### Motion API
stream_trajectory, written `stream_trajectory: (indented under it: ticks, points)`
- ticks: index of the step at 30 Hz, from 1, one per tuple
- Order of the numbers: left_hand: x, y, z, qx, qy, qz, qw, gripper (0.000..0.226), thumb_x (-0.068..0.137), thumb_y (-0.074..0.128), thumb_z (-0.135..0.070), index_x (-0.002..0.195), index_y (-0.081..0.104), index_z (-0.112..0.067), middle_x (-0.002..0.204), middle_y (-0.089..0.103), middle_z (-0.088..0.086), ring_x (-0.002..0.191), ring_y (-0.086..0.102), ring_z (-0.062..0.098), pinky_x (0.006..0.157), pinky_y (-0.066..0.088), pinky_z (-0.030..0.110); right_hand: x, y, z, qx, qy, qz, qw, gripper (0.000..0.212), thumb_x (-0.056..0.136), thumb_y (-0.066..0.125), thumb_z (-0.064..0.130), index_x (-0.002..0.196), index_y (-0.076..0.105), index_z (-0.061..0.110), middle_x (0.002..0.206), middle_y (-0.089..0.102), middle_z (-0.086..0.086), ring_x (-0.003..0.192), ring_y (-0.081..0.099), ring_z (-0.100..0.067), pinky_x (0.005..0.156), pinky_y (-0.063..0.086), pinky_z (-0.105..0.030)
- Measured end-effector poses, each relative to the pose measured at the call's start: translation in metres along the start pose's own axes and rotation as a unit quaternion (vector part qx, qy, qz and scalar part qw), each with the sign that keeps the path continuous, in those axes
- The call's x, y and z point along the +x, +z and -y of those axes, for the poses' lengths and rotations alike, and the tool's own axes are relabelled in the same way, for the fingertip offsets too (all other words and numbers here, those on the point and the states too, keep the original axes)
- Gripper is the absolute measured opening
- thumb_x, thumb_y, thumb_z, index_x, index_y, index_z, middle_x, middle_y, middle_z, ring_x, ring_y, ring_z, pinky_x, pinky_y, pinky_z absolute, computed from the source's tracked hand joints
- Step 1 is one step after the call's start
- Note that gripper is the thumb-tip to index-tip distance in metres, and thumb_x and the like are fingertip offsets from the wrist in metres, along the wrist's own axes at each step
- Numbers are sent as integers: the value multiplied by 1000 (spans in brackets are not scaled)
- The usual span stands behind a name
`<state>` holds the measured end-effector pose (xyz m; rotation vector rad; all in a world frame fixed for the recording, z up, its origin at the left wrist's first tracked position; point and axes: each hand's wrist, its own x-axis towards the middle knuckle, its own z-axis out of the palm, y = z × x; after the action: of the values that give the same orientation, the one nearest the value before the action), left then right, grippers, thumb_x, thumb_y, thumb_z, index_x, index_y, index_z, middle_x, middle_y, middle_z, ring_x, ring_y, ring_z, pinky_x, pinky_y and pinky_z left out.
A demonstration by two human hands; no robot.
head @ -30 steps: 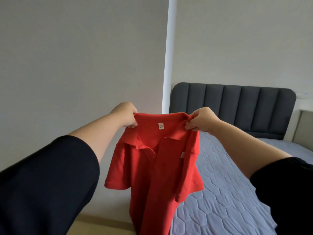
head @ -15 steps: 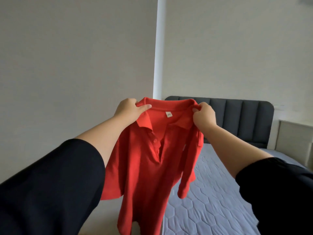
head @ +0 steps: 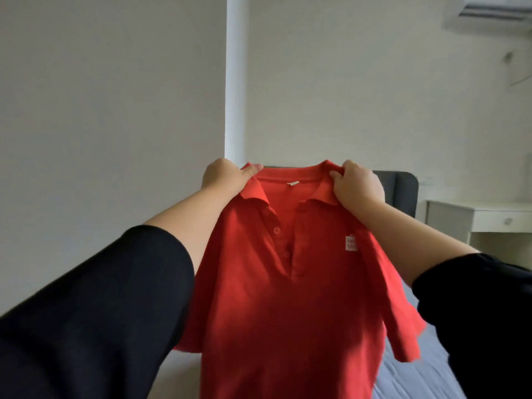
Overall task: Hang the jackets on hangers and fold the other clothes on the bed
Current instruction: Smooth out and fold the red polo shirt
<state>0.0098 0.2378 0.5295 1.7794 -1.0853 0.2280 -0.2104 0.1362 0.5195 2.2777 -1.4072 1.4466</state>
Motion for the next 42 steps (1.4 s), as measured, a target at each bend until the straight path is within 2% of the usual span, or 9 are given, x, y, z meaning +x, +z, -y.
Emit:
stream_trajectory:
  ticks: [3, 7, 13, 22, 27, 32, 35, 38, 42]
  points:
    - [-14, 59, 37, -196, -211, 195, 938, 75, 70, 77, -54, 120, 55, -2, 109, 64, 11, 99, 63, 30, 82, 49, 33, -24, 50, -46, -39, 34, 91, 994, 32, 98, 46, 35, 106, 55, 6, 114, 62, -19, 105, 58, -39, 73, 37, -35]
    - [-44, 147, 108, -104, -242, 385, 884, 29, 82, 72, -10, 107, 63, 1, 81, 64, 12, 69, 60, 22, 69, 51, 30, -78, 130, -119, -55, 109, 225, 967, 25, 95, 53, 24, 106, 56, 2, 118, 60, -22, 110, 56, -39, 79, 42, -36]
    - [-100, 251, 180, 260, -79, 301, 914, 5, 81, 62, -9, 82, 61, -13, 92, 63, 5, 85, 61, 27, 65, 45, 30, -156, 221, -192, -101, 148, 300, 937, 18, 90, 58, 20, 98, 63, 5, 112, 62, -21, 105, 58, -37, 78, 45, -35]
    - [-78, 349, 231, -27, -191, 196, 962, 21, 91, 55, -18, 103, 66, -6, 104, 68, 12, 100, 63, 29, 76, 44, 25, -154, 315, -210, 7, 252, 236, 938, 26, 96, 48, 18, 116, 48, 2, 115, 60, -26, 108, 55, -42, 79, 40, -39]
    - [-138, 386, 249, -29, -128, 377, 917, 91, 89, 55, -13, 152, -9, -29, 160, 10, 5, 142, 28, 24, 108, 31, 30, -196, 354, -229, 70, 267, 346, 897, 79, 88, 63, 25, 149, 16, 7, 138, 48, -20, 125, 49, -36, 101, 40, -41]
    - [-233, 417, 270, 159, -49, 509, 844, 80, 94, 50, -28, 152, -5, -28, 161, -2, 6, 148, 1, 27, 117, 15, 45, -279, 353, -269, -161, 243, 465, 836, 98, 73, 71, 49, 148, 19, 13, 149, 30, -11, 137, 31, -30, 108, 33, -46]
    - [-274, 426, 276, 201, -31, 579, 789, 71, 97, 43, -39, 153, 0, -28, 161, -8, 6, 147, -7, 27, 117, 6, 46, -301, 346, -284, -243, 191, 473, 825, 68, 77, 67, 44, 134, 44, 15, 136, 43, -10, 126, 41, -30, 98, 39, -42]
    - [-293, 428, 284, 213, 1, 586, 782, 68, 97, 41, -41, 153, 5, -26, 160, -10, 8, 147, -9, 27, 118, 3, 45, -294, 342, -293, -274, 121, 479, 825, 43, 85, 59, 42, 117, 57, 14, 124, 56, -10, 115, 53, -29, 90, 45, -37]
    - [-298, 429, 288, 204, 7, 577, 791, 69, 96, 41, -40, 153, 4, -26, 160, -10, 8, 147, -9, 26, 118, 3, 45, -283, 337, -300, -244, 134, 547, 789, 76, 75, 61, 68, 127, 44, 15, 121, 61, -7, 112, 58, -29, 82, 46, -36]
